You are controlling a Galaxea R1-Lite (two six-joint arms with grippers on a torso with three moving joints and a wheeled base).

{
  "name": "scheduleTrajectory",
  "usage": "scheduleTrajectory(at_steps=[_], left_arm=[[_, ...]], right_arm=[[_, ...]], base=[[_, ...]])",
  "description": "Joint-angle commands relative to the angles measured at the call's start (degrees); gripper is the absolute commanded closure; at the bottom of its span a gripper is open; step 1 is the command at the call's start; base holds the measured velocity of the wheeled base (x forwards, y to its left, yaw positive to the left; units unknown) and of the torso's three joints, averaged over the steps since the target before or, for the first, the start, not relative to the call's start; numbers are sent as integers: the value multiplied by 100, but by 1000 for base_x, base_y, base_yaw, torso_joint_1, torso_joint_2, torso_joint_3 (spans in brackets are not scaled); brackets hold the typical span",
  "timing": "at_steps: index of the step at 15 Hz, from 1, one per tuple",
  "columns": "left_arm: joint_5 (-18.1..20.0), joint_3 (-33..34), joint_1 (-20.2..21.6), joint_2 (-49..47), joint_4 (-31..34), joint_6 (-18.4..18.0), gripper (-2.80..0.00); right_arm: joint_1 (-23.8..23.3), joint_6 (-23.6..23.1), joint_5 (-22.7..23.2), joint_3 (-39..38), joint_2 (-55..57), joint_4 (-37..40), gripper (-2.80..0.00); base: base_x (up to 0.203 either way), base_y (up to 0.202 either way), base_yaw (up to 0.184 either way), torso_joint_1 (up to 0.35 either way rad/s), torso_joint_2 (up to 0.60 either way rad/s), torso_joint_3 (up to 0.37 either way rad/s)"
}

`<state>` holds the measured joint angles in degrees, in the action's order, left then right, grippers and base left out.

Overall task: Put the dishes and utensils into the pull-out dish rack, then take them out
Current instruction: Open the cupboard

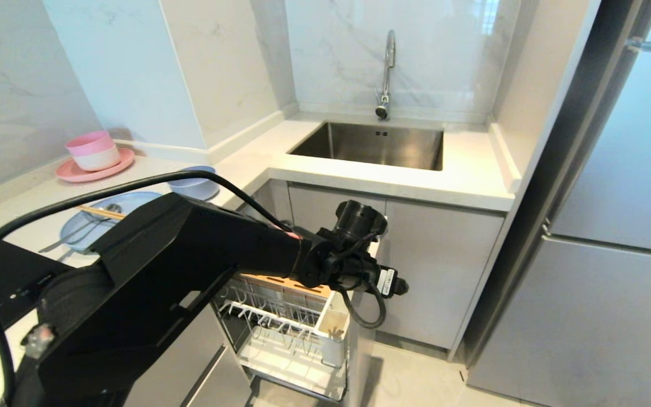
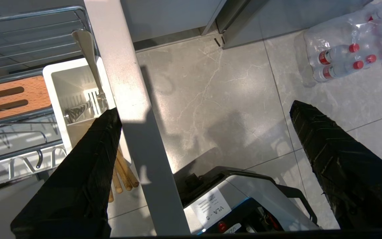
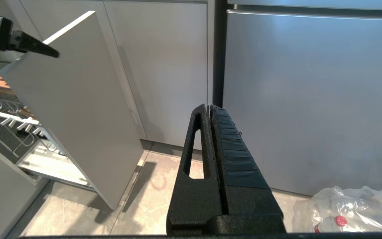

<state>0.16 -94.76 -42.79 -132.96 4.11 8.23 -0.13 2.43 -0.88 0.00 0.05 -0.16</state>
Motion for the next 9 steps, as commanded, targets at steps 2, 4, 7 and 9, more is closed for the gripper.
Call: scheduleTrajectory(at_steps=[2,4,7,9], left_arm=[[43,-82,-119,-72,-7,4,-280],[-58,-116,-124,-78,-7,4,-280],[-555,-122,-124,-72,-7,-17,-280],[-1018,-122,-117,-65,0,-38,-280]], right_arm=[[3,3,0,0,-1,-2,0],[2,3,0,0,3,-2,0],[3,3,0,0,3,-2,0],[0,3,0,0,4,-2,0]], base=[[0,0,0,0,0,0],[0,0,0,0,0,0],[0,0,0,0,0,0],[0,0,0,0,0,0]])
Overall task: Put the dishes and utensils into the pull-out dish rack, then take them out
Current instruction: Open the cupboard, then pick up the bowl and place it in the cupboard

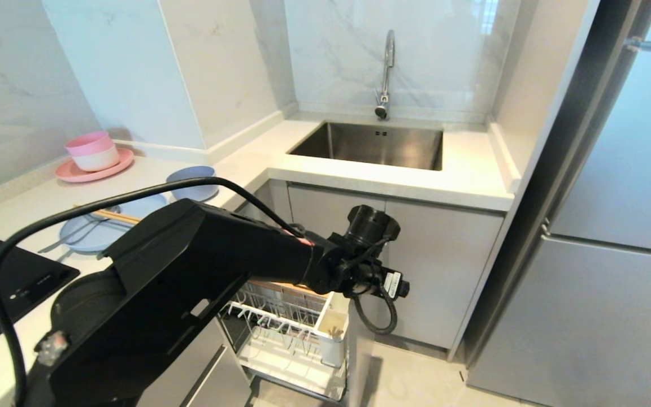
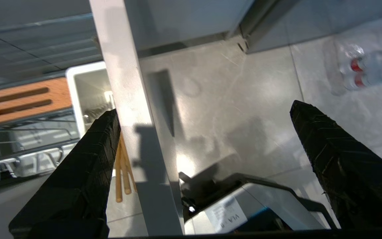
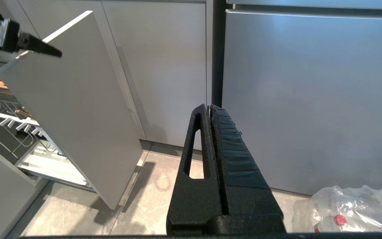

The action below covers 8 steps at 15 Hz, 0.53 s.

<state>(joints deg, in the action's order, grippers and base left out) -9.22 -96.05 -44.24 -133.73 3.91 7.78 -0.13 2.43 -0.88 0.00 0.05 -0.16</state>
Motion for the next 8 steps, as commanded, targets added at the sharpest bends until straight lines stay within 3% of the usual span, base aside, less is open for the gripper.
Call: scheduleTrajectory(at_steps=[1,5,8], left_arm=[[-232,7,29,30,30,5,-280],[-889,16,21,160,83,5,-280],[-1096,53,21,499,84,14,-280]], right_arm=[[3,3,0,0,4,-2,0],[-4,3,0,0,4,-2,0],[2,3,0,0,4,-2,0]], base=[[0,0,0,0,0,0],[0,0,0,0,0,0],[0,0,0,0,0,0]])
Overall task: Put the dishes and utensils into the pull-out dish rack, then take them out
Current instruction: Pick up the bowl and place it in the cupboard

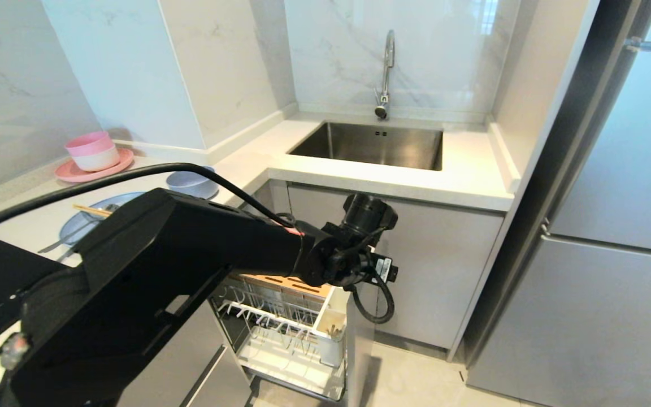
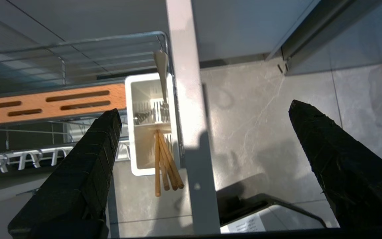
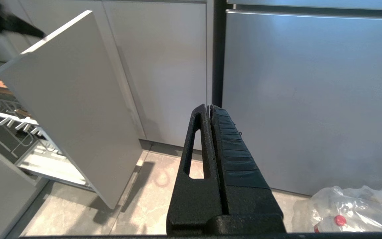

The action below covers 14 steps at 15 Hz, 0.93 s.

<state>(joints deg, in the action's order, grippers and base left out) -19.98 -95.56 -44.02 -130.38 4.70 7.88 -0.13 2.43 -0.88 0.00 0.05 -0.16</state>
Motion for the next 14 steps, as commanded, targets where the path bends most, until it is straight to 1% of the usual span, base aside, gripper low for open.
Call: scheduleTrajectory(at_steps=[1,4,6,7,10,14], left_arm=[[-28,20,-1,336,4,14,-280],[-64,42,-1,1123,-2,24,-280],[-198,75,-3,1736,-4,0,-280],[-263,105,-4,2030,-4,-36,0],[-639,196,-8,2963,-2,-137,0],[-1124,430,-6,4241,-1,-385,0]], right_arm=[[-4,4,0,0,4,-2,0],[4,4,0,0,4,-2,0],[-4,4,0,0,4,-2,0],[-4,4,0,0,4,-2,0],[-4,4,0,0,4,-2,0],[-4,4,0,0,4,-2,0]], base=[[0,0,0,0,0,0],[0,0,0,0,0,0],[0,0,0,0,0,0],[0,0,0,0,0,0],[0,0,0,0,0,0],[0,0,0,0,0,0]])
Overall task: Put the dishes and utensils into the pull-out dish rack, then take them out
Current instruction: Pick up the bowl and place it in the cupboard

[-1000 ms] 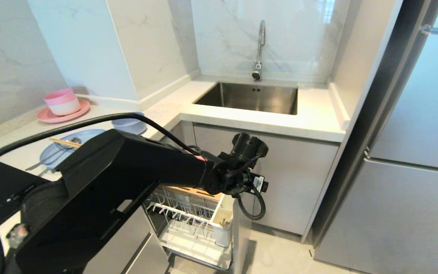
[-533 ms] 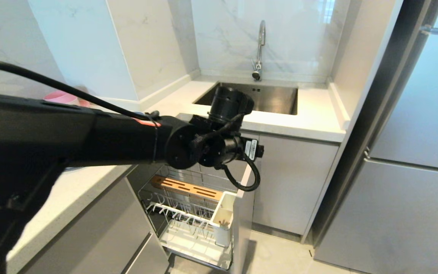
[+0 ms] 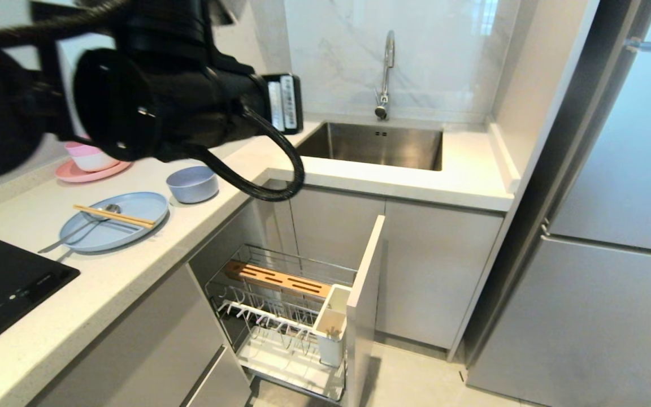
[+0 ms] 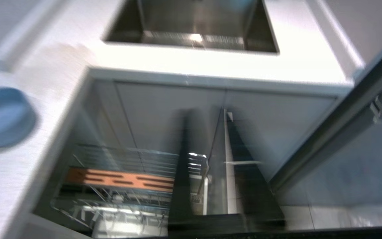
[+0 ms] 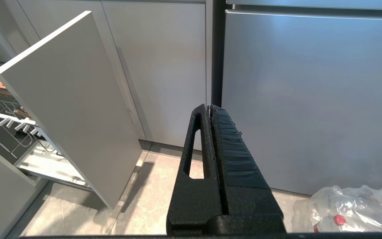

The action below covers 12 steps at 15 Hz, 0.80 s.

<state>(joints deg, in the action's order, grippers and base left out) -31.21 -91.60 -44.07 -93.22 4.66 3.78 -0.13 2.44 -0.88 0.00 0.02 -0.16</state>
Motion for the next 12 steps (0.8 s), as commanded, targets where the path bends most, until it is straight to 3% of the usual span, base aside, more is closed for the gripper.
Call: scheduleTrajectory(at_steps=[1,3,5,8,12], left_arm=[[-104,141,11,869,1,-77,0],[-275,422,157,1653,-1,-267,0],[-277,634,823,2342,0,-516,0],[183,898,2280,3379,10,-767,0],[787,1622,3282,4848,142,-1090,0]], right_arm=[[0,2,0,0,5,-2,0],[-2,2,0,0,3,-2,0],[-4,2,0,0,-2,-2,0],[-1,2,0,0,2,-2,0],[-3,2,0,0,0,-2,0]], base=[[0,0,0,0,0,0],[0,0,0,0,0,0],[0,0,0,0,0,0],[0,0,0,0,0,0],[0,0,0,0,0,0]])
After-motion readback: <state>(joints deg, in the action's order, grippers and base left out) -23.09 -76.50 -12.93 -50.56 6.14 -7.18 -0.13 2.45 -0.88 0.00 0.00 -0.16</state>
